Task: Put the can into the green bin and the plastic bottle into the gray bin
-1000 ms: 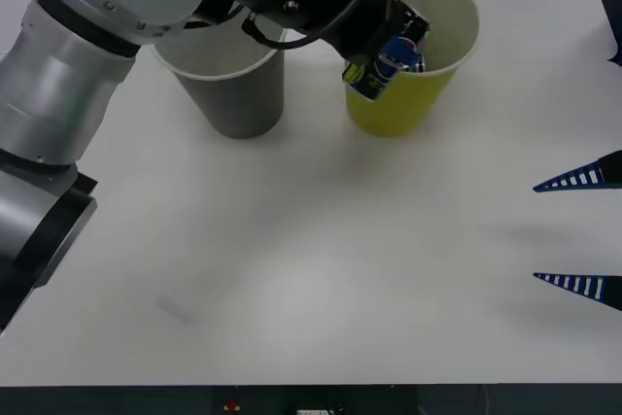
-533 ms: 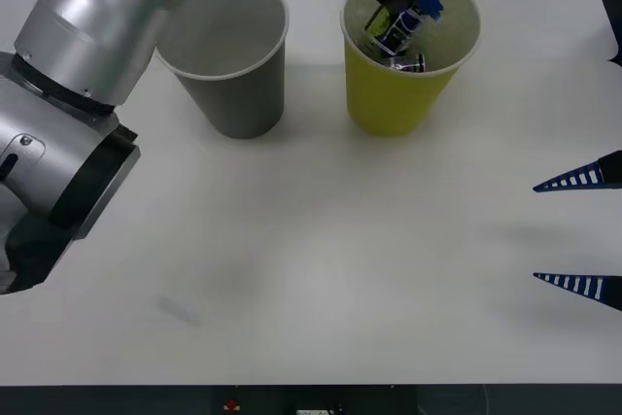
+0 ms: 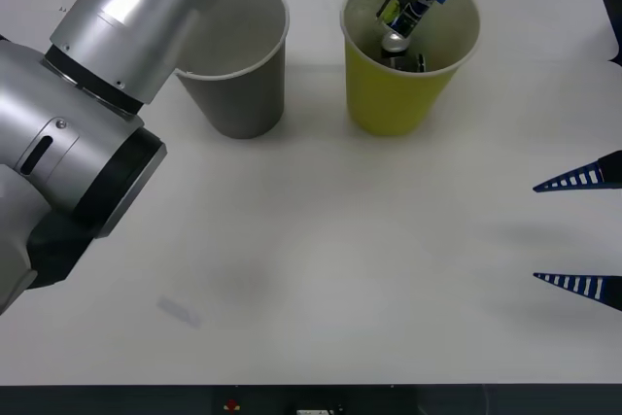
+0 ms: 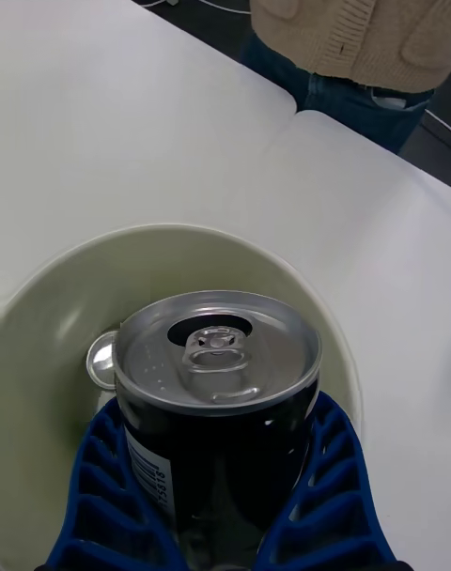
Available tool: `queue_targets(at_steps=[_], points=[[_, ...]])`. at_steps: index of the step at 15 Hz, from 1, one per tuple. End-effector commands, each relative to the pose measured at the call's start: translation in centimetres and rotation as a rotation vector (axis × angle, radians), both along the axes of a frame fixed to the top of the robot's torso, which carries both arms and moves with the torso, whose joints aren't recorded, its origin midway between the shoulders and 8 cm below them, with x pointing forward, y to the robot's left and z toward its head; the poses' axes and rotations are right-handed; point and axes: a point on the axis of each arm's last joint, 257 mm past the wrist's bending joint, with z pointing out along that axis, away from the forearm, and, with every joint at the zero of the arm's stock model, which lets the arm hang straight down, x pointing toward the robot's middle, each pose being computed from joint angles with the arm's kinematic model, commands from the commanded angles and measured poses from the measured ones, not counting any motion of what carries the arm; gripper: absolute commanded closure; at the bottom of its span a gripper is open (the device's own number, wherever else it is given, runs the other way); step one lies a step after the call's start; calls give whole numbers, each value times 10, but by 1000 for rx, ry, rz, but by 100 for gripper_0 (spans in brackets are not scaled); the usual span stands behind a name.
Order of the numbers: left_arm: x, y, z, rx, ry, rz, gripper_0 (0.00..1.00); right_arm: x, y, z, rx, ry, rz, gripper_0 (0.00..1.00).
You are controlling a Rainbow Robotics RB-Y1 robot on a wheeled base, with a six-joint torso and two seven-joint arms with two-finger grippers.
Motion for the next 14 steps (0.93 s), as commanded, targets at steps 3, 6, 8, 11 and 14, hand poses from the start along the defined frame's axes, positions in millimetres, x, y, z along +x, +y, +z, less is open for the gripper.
queue_targets(at_steps=[3, 6, 8, 11, 14], points=[[1, -1, -2, 27, -30, -12, 86, 0, 0, 0, 0, 0, 0, 0], [3, 0, -4, 37, -37, -7, 0, 0, 0, 0, 0, 0, 0, 0], [3, 0, -4, 43, -44, -12, 0, 0, 0, 0, 0, 0, 0, 0], [2, 1, -3, 67, -79, -56, 0, 0, 0, 0, 0, 0, 0, 0], [-11, 24, -3, 78, -82, -112, 0, 0, 0, 0, 0, 0, 0, 0]])
